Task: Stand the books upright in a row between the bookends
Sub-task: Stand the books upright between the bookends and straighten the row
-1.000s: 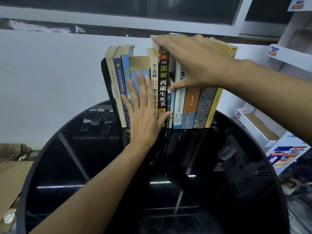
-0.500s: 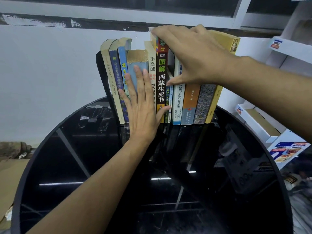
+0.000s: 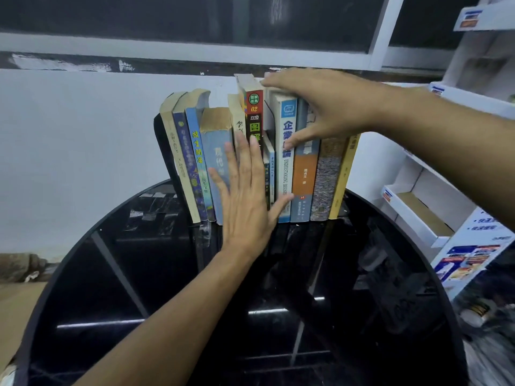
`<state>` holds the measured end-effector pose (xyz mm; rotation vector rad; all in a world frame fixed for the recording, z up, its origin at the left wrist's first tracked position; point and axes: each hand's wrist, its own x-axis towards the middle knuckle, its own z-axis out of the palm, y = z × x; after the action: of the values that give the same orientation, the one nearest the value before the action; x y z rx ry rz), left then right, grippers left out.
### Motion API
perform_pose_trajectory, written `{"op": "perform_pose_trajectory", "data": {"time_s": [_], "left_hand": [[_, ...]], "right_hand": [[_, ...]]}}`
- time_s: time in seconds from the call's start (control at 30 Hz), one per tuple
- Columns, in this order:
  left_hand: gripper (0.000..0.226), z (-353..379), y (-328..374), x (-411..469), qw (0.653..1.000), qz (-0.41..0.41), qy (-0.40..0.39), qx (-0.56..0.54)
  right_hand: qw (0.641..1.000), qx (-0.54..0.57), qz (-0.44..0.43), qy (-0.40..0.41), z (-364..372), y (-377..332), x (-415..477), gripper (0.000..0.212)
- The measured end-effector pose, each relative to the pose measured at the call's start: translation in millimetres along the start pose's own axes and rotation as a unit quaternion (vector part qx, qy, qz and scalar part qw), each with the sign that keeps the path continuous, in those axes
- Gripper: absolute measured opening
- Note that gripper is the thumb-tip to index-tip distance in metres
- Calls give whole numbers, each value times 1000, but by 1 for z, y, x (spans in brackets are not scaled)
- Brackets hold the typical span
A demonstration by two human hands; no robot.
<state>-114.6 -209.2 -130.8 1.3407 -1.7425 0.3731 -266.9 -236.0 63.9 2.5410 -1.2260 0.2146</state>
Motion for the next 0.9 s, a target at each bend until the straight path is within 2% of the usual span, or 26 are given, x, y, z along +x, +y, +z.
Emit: {"op": "perform_pose_trajectory", "data": {"time_s": [0.23, 0.53, 0.73, 0.9], "left_hand": [[107, 15, 3, 4, 999, 4, -28, 43], [106, 19, 0, 5, 998, 16, -15, 60], [95, 19, -8, 3, 997, 37, -8, 64], [95, 20, -10, 3, 995, 39, -1, 91]], "right_hand": [[1000, 7, 5, -3, 2, -1, -5, 90], [999, 3, 23, 29, 9, -4, -7, 88], [998, -12, 36, 46, 15, -6, -9, 88], [997, -15, 41, 56, 16, -8, -10, 86]]}}
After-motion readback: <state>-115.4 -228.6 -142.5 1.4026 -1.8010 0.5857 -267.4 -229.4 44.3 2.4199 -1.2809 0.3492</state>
